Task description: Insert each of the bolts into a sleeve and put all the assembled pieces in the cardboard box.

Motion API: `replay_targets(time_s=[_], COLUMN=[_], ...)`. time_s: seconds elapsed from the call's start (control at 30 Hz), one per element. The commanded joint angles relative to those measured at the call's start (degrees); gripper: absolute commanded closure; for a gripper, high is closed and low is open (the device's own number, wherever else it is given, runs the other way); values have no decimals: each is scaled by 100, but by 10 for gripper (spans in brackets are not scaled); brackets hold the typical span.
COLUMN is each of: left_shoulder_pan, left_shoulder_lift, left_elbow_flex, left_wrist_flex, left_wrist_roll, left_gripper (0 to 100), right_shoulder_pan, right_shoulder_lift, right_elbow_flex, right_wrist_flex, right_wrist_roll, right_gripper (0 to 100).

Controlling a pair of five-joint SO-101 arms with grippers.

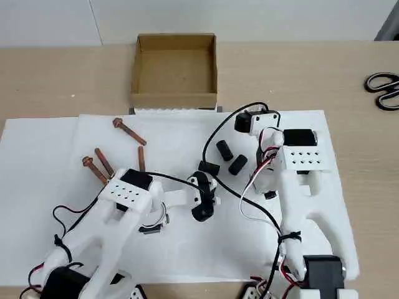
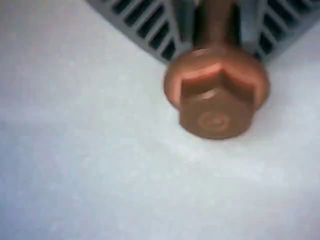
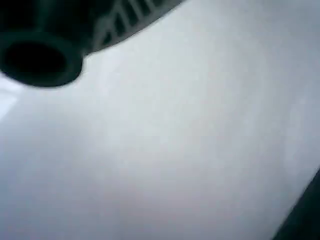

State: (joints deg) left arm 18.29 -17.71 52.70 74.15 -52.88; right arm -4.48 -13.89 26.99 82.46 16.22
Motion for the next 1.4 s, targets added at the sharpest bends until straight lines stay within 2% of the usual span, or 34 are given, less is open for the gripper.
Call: replay_targets(time_s=[0.0,0.13,0.43,0.57,0.7,0.93,1.07,1.2,1.37], left_shoulder_pan=[-70,-70,-70,-237,-290,-325,-334,-334,-316], left_shoulder_lift=[0,0,-9,-53,-721,-2330,-3226,-4114,-5266], left_elbow_flex=[-268,-1235,-4611,-5692,-6149,-6237,-5912,-4848,-3248], left_wrist_flex=[316,1152,2611,2629,2629,2602,2084,1451,730], left_wrist_roll=[167,334,2057,3103,4149,4211,4589,5240,6171], left_gripper=[994,994,994,994,994,994,994,994,994], right_shoulder_pan=[13,4,-268,-224,-224,-224,-259,-312,-1367], right_shoulder_lift=[-242,-295,-1824,-2695,-3679,-4585,-4840,-5473,-6448], right_elbow_flex=[-44,-158,-782,-791,-791,-519,0,422,1468], right_wrist_flex=[40,198,1376,1622,1613,1569,1086,22,-743], right_wrist_roll=[26,35,35,62,70,35,18,-475,-1468], right_gripper=[995,995,995,995,995,996,996,996,996])
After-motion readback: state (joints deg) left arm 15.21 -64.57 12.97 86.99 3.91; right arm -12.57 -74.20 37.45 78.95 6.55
